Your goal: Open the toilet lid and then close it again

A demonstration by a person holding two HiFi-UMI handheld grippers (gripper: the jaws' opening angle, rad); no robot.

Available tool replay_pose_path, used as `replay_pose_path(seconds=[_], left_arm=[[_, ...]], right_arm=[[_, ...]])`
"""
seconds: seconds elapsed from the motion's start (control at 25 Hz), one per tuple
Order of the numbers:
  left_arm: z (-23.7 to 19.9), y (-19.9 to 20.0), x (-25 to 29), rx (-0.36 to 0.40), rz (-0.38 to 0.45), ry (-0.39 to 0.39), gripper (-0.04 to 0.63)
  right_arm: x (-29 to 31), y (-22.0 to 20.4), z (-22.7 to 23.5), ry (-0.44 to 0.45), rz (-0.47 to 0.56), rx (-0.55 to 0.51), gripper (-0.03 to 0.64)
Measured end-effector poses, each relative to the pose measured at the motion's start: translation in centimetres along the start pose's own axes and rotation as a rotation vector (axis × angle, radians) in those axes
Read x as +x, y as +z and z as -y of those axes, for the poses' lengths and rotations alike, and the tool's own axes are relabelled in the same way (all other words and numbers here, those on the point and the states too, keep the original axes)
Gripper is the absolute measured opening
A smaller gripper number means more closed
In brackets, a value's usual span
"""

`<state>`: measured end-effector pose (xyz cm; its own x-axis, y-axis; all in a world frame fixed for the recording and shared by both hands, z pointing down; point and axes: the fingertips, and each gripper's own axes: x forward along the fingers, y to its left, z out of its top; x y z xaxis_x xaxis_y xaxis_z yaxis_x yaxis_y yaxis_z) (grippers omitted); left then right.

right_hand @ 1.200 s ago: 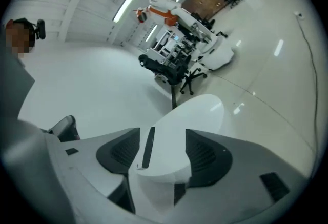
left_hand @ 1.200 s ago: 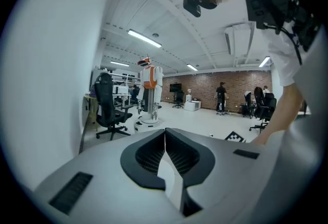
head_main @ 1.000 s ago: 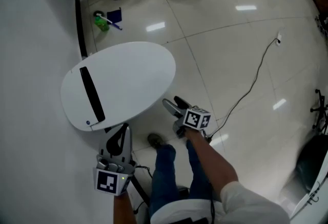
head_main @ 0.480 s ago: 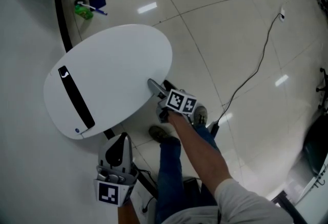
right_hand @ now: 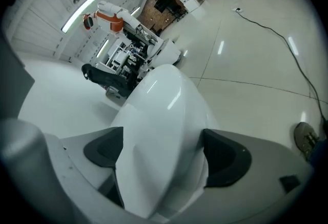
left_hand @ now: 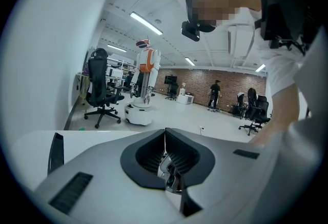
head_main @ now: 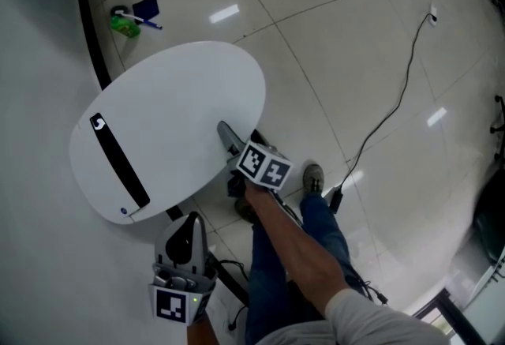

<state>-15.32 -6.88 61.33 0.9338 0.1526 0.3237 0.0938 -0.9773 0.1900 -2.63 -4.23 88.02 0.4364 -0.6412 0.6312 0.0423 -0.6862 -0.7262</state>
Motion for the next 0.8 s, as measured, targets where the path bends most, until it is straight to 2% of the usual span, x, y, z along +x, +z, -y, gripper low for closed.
replay_pose_path(seconds=[0.2,0.24,0.28,0.4,0.44,0.56,0.8], left_arm=[[-0.7,0.6,-0.8,0.006,0.004,0.018,0.003],[-0.9,0.8,-1.0,0.008,0.004,0.024,0.003],[-1.0,0.8,-1.3,0.009,0.006,0.030,0.003],[-1.3,0.8,-1.9,0.007,0.007,0.046,0.003],[-1.3,0.8,-2.0,0.006,0.004,0.051,0.003],[-1.2,1.1,-2.2,0.001,0.013,0.062,0.003],[-0.4,3.1,-3.9,0.009,0.049,0.107,0.003]], right_arm=[[-1.7,1.2,0.2,0.075,-0.009,0.076,0.464],[-2.1,1.4,0.6,0.073,-0.013,0.088,0.334],[-2.3,1.5,1.0,0.073,-0.018,0.098,0.305],[-2.6,1.5,1.4,0.104,-0.029,0.117,0.283],[-2.9,1.7,1.4,0.125,-0.029,0.118,0.254],[-4.2,2.7,0.0,0.184,-0.031,0.067,0.216],[-8.8,4.2,-4.5,0.216,0.001,-0.079,0.181]])
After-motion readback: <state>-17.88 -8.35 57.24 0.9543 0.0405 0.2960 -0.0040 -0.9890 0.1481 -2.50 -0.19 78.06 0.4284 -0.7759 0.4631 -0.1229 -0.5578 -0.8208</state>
